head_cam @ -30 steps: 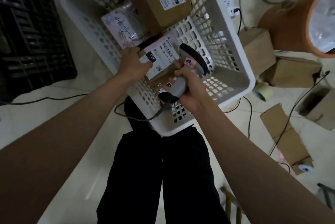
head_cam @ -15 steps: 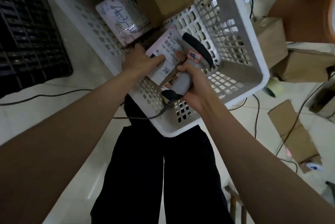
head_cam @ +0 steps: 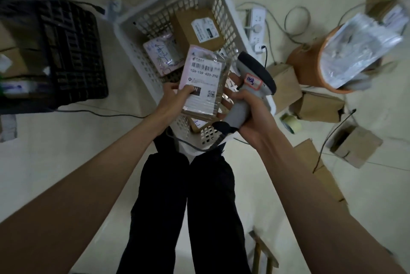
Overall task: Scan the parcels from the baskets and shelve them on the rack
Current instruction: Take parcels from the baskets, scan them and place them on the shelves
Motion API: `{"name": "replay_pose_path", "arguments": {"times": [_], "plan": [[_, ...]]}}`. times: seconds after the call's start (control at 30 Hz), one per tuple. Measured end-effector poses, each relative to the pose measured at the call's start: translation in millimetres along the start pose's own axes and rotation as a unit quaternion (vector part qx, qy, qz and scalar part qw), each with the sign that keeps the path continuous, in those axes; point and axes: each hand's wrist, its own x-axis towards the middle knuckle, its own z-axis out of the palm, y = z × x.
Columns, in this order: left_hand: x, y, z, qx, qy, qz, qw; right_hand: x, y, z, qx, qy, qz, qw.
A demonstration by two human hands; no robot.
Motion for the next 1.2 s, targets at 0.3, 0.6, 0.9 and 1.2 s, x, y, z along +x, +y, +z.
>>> {"name": "replay_pose_path", "arguments": {"times": [0.3,0.6,0.9,1.2], "plan": [[-185,52,-56,-0.114,0.035,0.026,0.992,-168,-55,81,-0.102,-0.099,-0.012,0.990],[-375,47,-133,-0.223,0.083,0.108,0.965,-318,-52,171,-0.224,-0.226,-0.032,0.947],[-515,-58,-208,-0.343,0.198,0.160,0.904,-410,62,257,-0.347,-0.303,-0.039,0.887],[-631,-187,-248,-0.433,0.299,0.182,0.831,-520,197,305,-0.449,-0.367,-0.079,0.811]]}}
